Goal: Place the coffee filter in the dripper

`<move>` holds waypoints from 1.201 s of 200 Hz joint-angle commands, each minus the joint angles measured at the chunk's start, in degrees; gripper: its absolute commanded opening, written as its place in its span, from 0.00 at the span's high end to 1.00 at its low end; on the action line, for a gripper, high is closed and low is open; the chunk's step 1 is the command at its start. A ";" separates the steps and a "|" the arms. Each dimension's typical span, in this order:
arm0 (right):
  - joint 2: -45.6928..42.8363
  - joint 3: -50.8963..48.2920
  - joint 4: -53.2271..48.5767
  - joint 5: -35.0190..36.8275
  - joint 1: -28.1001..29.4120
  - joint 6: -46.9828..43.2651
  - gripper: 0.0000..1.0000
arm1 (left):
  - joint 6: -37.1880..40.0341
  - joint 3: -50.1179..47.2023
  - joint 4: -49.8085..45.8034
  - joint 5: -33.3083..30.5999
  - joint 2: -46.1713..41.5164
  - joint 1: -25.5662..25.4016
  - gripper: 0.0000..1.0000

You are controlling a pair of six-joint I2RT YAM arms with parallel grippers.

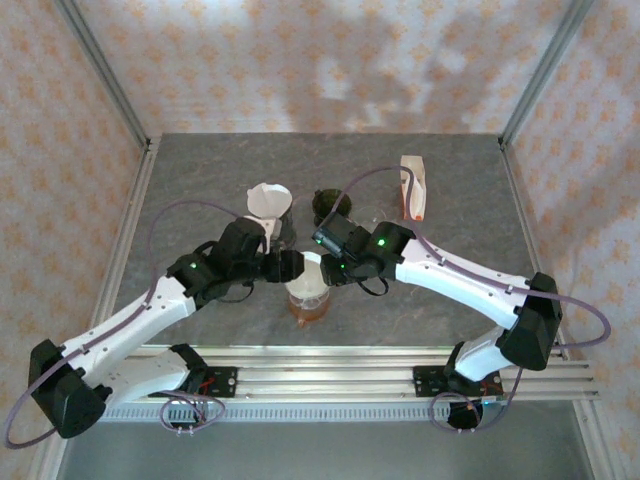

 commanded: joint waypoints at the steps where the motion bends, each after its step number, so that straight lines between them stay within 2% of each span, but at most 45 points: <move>1: 0.92 0.63 -1.37 1.86 0.04 0.02 0.64 | 1.13 0.72 2.41 0.54 0.34 0.99 0.48; 49: 1.26 0.78 -1.40 1.94 0.07 -0.09 0.64 | 1.05 0.36 1.83 -1.00 1.27 1.53 0.61; 157: 1.32 0.96 -1.37 1.90 0.05 -0.12 0.64 | 0.78 -0.69 1.75 -2.23 1.39 1.53 0.75; 182: 1.27 0.96 -1.37 1.86 0.03 -0.15 0.64 | 0.54 -0.87 1.76 -2.16 1.28 1.53 0.74; 223: 1.14 0.90 -1.36 1.89 0.07 -0.01 0.64 | -0.27 -0.78 0.96 -2.38 -0.61 1.55 0.53; 240: 1.02 0.80 -1.33 1.86 0.07 0.05 0.64 | -0.75 -0.57 0.28 -2.87 -2.28 1.53 0.50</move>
